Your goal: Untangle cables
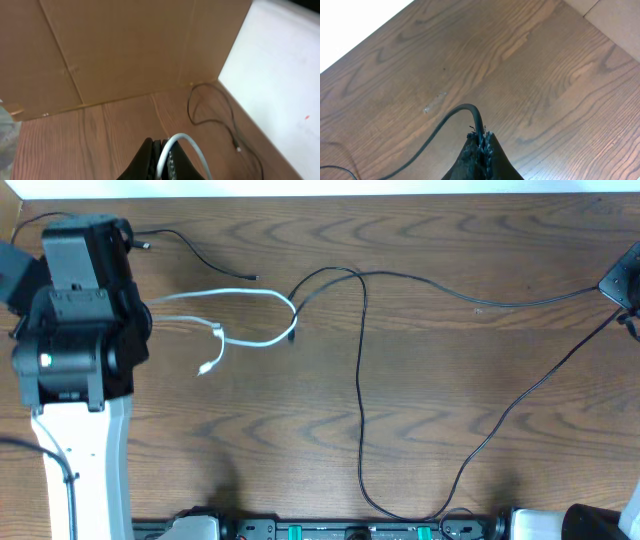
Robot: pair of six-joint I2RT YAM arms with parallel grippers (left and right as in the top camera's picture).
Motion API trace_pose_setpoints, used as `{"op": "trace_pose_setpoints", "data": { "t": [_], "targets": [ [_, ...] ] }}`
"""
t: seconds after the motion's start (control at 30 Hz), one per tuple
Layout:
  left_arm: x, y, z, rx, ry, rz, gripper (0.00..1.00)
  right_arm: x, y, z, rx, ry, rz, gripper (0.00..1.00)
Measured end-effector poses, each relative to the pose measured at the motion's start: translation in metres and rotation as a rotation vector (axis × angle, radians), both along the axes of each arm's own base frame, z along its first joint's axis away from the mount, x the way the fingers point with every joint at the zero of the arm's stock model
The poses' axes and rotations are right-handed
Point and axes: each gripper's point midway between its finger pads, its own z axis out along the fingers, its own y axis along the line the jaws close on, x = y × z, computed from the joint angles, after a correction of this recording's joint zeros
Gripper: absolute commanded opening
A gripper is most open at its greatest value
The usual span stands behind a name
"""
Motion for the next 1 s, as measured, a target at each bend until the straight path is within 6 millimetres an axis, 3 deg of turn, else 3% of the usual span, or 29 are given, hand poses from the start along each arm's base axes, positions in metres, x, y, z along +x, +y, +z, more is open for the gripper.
{"op": "trace_pose_setpoints", "data": {
  "t": [0.13,0.33,0.43,0.83,1.0],
  "targets": [
    [-0.001,0.025,-0.006,-0.061,-0.033,0.035,0.08,-0.001,-0.002,0.000,-0.008,0.003,-0.007,0.01],
    [-0.035,0.082,-0.019,-0.191,-0.111,0.175,0.07,-0.003,-0.004,0.000,-0.018,0.008,-0.017,0.01],
    [-0.044,0.096,-0.026,-0.252,-0.140,0.198,0.08,-0.003,-0.004,0.000,-0.019,0.009,-0.017,0.01],
    [-0.025,0.100,-0.054,-0.388,-0.142,0.156,0.07,-0.002,-0.004,0.001,-0.019,0.003,-0.018,0.01],
    [-0.011,0.090,-0.055,-0.423,-0.148,0.068,0.07,0.008,0.009,0.000,0.050,-0.027,0.052,0.01]
  ]
}}
